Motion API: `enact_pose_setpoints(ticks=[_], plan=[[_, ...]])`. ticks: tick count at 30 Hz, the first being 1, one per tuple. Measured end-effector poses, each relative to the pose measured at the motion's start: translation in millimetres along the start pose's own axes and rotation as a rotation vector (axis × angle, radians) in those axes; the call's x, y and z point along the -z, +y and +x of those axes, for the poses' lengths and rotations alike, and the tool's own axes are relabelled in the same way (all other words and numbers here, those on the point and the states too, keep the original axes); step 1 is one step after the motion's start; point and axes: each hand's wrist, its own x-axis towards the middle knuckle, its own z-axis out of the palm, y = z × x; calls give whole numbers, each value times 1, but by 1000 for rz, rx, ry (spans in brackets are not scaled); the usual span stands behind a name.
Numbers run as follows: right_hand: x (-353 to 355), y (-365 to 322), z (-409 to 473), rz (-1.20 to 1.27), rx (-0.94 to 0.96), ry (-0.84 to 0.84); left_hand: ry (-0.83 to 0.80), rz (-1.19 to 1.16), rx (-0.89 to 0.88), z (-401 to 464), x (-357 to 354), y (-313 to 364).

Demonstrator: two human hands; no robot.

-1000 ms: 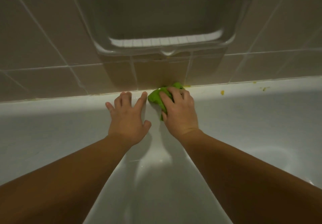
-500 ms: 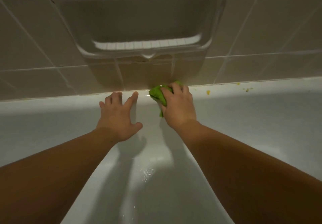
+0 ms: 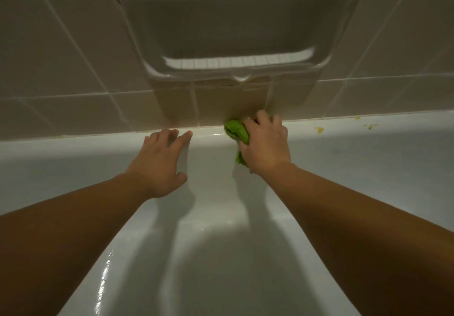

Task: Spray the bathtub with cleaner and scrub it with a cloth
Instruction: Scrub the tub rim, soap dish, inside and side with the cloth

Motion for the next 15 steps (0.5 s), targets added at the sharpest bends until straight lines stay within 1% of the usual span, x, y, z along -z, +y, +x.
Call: enact_pose_setpoints(ticks=[2, 3, 5, 7, 9, 11, 14, 15], plan=[[3, 17, -4, -14, 30, -5, 11, -22, 9, -2, -1, -1], [4, 28, -7, -28, -1, 11, 17, -33, 10, -3, -2, -2], [5, 37, -10, -32, -148, 55, 22, -42, 10, -4, -3, -3], [2, 23, -7, -26, -314, 70, 32, -34, 15, -4, -6, -2], [-3, -2, -6, -31, -381, 68, 69, -22, 22, -4, -9, 1], [-12, -25, -7, -22, -314, 69, 87, -48, 37, -4, -12, 2], [-20, -52, -4, -11, -104, 65, 94, -71, 30, -3, -16, -1], [-20, -58, -2, -7, -19, 40, 100, -77, 29, -3, -16, -3]])
